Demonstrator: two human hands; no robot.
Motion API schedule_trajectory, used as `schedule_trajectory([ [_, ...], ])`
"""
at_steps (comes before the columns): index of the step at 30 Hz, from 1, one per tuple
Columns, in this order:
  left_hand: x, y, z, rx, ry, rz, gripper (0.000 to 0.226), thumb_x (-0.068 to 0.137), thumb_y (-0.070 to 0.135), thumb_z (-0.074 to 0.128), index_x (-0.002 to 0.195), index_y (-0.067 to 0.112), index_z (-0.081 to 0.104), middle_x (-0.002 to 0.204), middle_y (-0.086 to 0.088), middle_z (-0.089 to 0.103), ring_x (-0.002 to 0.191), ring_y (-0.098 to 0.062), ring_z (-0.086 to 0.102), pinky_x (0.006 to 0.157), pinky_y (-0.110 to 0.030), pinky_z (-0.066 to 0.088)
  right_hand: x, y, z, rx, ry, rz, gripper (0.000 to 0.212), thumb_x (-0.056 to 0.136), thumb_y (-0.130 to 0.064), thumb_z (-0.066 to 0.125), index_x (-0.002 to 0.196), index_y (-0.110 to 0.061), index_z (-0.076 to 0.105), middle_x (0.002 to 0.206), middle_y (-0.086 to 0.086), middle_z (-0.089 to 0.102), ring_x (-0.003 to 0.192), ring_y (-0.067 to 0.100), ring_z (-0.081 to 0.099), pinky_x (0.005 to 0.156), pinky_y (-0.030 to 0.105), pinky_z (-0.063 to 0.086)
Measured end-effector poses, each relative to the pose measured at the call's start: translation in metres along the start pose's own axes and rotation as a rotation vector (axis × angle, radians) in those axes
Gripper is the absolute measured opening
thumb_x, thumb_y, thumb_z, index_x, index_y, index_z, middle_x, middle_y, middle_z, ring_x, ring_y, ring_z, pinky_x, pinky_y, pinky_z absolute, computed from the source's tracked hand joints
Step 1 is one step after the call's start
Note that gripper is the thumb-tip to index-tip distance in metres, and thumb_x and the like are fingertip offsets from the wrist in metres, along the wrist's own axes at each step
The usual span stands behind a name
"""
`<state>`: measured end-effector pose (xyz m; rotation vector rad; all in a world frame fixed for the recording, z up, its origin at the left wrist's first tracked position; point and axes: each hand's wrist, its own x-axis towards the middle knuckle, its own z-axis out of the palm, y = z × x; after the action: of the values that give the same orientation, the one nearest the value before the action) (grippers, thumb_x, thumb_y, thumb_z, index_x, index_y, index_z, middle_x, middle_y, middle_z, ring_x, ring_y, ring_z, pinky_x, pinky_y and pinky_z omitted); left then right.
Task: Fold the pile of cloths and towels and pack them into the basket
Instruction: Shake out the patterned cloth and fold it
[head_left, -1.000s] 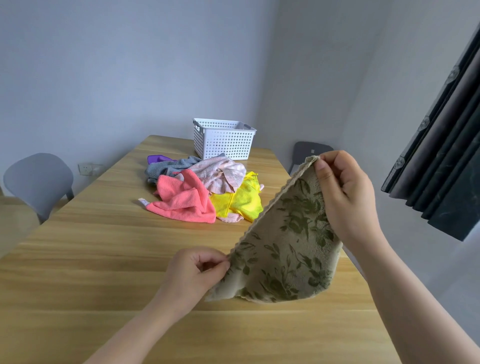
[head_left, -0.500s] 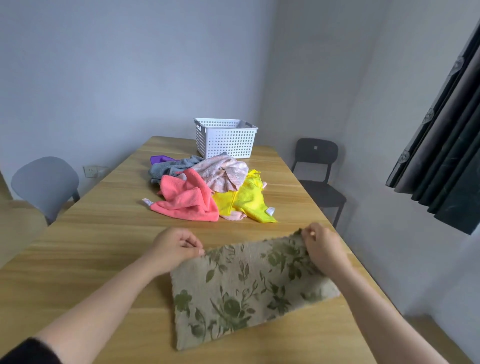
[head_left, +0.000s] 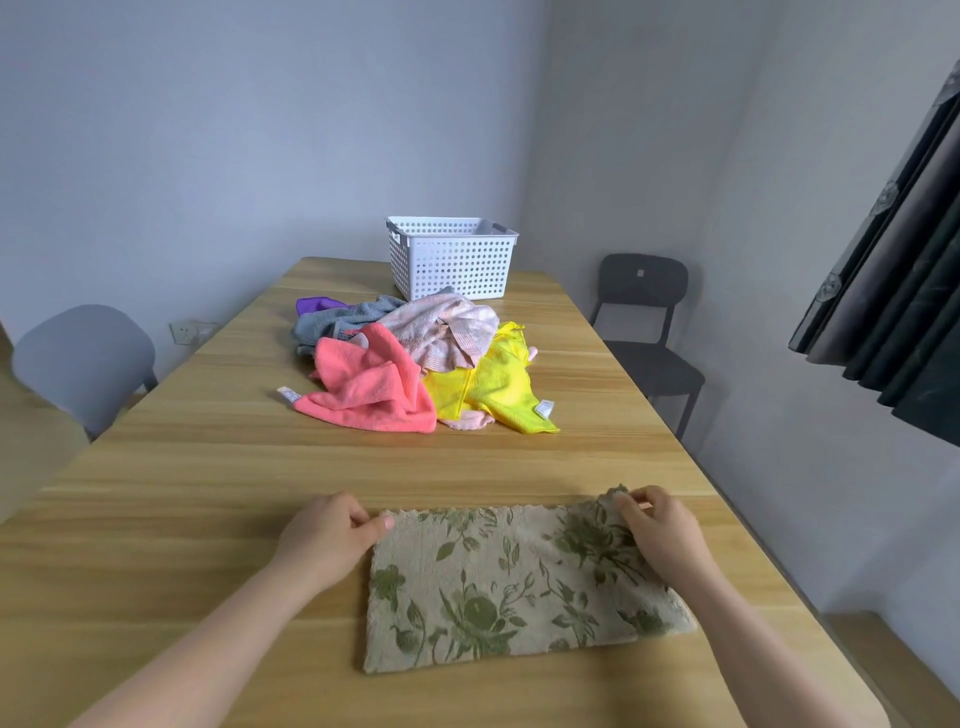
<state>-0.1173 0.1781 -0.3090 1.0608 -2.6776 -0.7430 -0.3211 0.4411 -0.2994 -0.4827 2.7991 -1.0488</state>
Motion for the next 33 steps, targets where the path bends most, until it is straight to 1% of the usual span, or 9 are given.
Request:
schedule_trajectory([
  [5, -0.001, 0.009, 0.008, 0.071, 0.064, -0.037, 0.039, 0.087, 0.049, 0.057, 0.06, 0.02, 0.055, 0.057, -0.003, 0.055, 0.055, -0.019, 0.053, 0.049, -0.024, 0.033, -0.01, 0.015, 0.001, -0.138, -0.026, 0.049, 0.035, 0.096, -0.041, 0.046, 0.078, -0.012, 0.056, 0.064, -0.001, 0.057, 0.059, 0.015, 0.052, 0.047, 0.025, 0.035],
  [8, 0.002, 0.012, 0.013, 0.064, 0.086, -0.059, 0.044, 0.085, 0.041, 0.061, 0.052, 0.018, 0.044, 0.05, 0.002, 0.043, 0.05, -0.018, 0.044, 0.047, -0.025, 0.026, -0.015, 0.016, 0.001, -0.186, -0.035, 0.022, 0.03, 0.098, -0.036, 0.045, 0.082, -0.013, 0.055, 0.065, -0.001, 0.056, 0.058, 0.014, 0.051, 0.045, 0.026, 0.032],
  [12, -0.003, 0.014, 0.009, -0.147, 0.16, -0.086, 0.017, 0.086, 0.029, 0.063, 0.081, 0.015, 0.055, 0.079, 0.002, 0.061, 0.073, -0.018, 0.056, 0.063, -0.029, 0.044, -0.019, 0.013, -0.001, -0.116, 0.015, -0.022, 0.026, 0.097, -0.033, 0.048, 0.091, -0.009, 0.059, 0.07, 0.001, 0.06, 0.061, 0.016, 0.056, 0.05, 0.027, 0.04],
  [14, -0.011, 0.014, 0.009, -0.107, 0.213, -0.054, 0.035, 0.086, 0.031, 0.064, 0.111, 0.012, 0.047, 0.106, -0.002, 0.058, 0.097, -0.022, 0.056, 0.081, -0.034, 0.046, -0.022, 0.012, -0.003, -0.125, 0.033, -0.06, 0.023, 0.097, -0.032, 0.049, 0.092, -0.011, 0.058, 0.069, -0.001, 0.059, 0.061, 0.014, 0.056, 0.051, 0.027, 0.042],
  [19, -0.049, 0.053, 0.028, 0.032, 0.166, 0.36, 0.062, 0.095, 0.047, 0.035, 0.147, 0.014, 0.024, 0.155, -0.004, 0.017, 0.144, -0.018, 0.01, 0.115, -0.029, 0.004, -0.026, 0.011, -0.012, -0.135, 0.01, -0.137, 0.019, 0.098, -0.028, 0.047, 0.102, -0.012, 0.056, 0.072, -0.004, 0.058, 0.063, 0.012, 0.056, 0.056, 0.027, 0.046],
  [22, -0.069, 0.071, 0.052, 0.114, -0.086, 0.387, 0.066, 0.093, 0.062, 0.016, 0.148, 0.035, -0.008, 0.154, 0.01, -0.024, 0.14, -0.015, -0.027, 0.114, -0.036, -0.015, -0.026, 0.01, -0.022, -0.172, 0.037, -0.19, 0.02, 0.099, -0.027, 0.045, 0.11, -0.013, 0.056, 0.073, -0.006, 0.059, 0.065, 0.012, 0.057, 0.058, 0.029, 0.05],
  [25, -0.072, 0.067, 0.068, 0.343, -0.193, 0.412, 0.08, 0.072, 0.074, -0.009, 0.144, 0.041, -0.019, 0.151, 0.005, -0.031, 0.135, -0.027, -0.037, 0.114, -0.048, -0.019, -0.025, 0.015, -0.028, -0.241, 0.009, -0.166, 0.026, 0.1, -0.027, 0.044, 0.115, -0.011, 0.056, 0.08, -0.004, 0.06, 0.065, 0.009, 0.054, 0.056, 0.023, 0.046],
  [30, -0.065, 0.069, 0.06, 0.349, -0.313, 0.387, 0.077, 0.08, 0.079, 0.012, 0.146, 0.045, -0.007, 0.153, 0.005, -0.029, 0.136, -0.03, -0.036, 0.112, -0.051, -0.02, -0.028, 0.031, -0.027, -0.161, -0.177, 0.054, 0.041, 0.093, -0.048, 0.05, 0.105, -0.011, 0.062, 0.082, -0.001, 0.064, 0.073, 0.015, 0.06, 0.058, 0.024, 0.046],
  [33, -0.062, 0.087, 0.058, 0.226, -0.199, 0.386, 0.068, 0.091, 0.066, 0.021, 0.149, 0.03, 0.016, 0.157, 0.003, -0.015, 0.143, -0.024, -0.021, 0.117, -0.046, -0.011, -0.043, 0.036, -0.027, -0.111, -0.162, 0.087, 0.042, 0.093, -0.049, 0.048, 0.097, -0.01, 0.063, 0.073, -0.002, 0.062, 0.064, 0.013, 0.058, 0.049, 0.022, 0.041],
])
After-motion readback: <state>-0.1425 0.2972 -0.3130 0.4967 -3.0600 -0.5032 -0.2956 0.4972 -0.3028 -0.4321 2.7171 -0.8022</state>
